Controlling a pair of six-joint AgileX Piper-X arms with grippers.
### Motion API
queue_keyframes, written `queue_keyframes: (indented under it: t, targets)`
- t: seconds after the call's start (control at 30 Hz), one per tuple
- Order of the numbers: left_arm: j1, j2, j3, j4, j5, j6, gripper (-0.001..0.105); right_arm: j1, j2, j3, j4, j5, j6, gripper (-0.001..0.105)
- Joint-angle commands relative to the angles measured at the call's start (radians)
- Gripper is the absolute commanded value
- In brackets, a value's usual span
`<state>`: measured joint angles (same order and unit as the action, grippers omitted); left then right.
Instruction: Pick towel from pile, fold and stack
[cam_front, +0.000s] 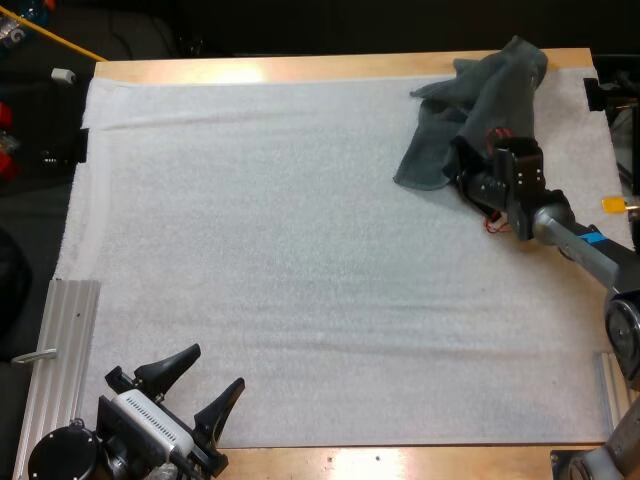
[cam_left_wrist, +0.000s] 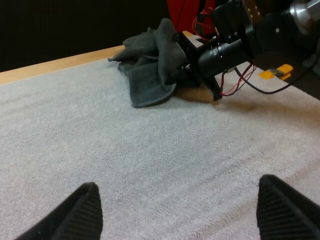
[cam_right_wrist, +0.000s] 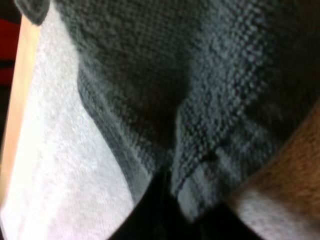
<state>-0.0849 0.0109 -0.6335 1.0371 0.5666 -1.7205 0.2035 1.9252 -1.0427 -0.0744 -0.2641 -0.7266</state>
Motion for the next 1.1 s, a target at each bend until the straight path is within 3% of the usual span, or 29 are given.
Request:
queue_keyframes:
  t: [0.0, 0.33, 0.47, 0.63, 0.87, 1.07]
  targets:
    - [-0.006, 0.002, -0.004, -0.011, 0.011, -0.009, 0.063, 0.007, -0.032, -0.010, 0.009, -0.009, -0.044, 0.000]
    - [-0.006, 0.002, -0.004, -0.011, 0.011, -0.009, 0.063, 0.097, -0.300, -0.010, 0.290, 0.133, -0.508, 0.000]
    - [-0.006, 0.002, -0.004, -0.011, 0.011, -0.009, 0.063, 0.141, -0.427, -0.010, 0.365, 0.186, -0.641, 0.000]
    - [-0.006, 0.002, -0.004, -0.011, 0.011, -0.009, 0.063, 0.189, -0.610, -0.010, 0.408, 0.200, -0.710, 0.000]
    - [-0.006, 0.002, -0.004, -0.011, 0.011, -0.009, 0.063, 0.246, -0.826, -0.010, 0.435, 0.196, -0.710, 0.000]
    - [-0.006, 0.002, -0.004, -0.011, 0.011, -0.009, 0.063, 0.324, -0.992, -0.010, 0.584, 0.193, -0.710, 0.000]
